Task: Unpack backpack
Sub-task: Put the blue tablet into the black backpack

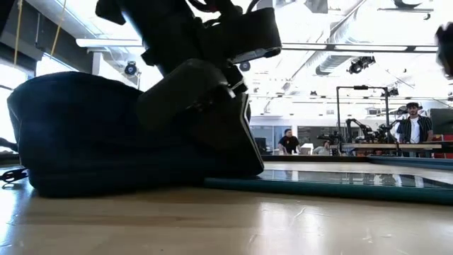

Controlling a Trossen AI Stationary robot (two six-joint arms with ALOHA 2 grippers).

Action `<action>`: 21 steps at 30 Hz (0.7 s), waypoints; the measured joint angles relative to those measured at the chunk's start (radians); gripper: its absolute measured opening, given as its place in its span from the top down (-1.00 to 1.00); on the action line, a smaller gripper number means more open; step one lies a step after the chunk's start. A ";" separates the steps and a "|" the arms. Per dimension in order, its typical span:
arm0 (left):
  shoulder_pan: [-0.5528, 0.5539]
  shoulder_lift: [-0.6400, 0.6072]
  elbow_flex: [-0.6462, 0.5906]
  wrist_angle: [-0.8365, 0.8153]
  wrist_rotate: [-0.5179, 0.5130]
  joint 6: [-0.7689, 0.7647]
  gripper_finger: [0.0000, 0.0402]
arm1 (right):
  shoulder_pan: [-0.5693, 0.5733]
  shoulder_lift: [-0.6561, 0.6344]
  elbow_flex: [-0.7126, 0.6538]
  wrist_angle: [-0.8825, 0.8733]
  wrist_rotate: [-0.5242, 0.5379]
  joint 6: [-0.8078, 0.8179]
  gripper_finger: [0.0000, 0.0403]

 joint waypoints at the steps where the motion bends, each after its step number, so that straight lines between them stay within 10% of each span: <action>1: 0.000 -0.001 -0.013 0.018 0.000 0.001 1.00 | -0.015 -0.005 -0.032 0.049 -0.011 0.001 -0.33; 21: 0.006 0.065 -0.140 0.429 0.015 0.041 1.00 | -0.349 -0.008 -0.143 0.306 -0.210 -0.360 -0.33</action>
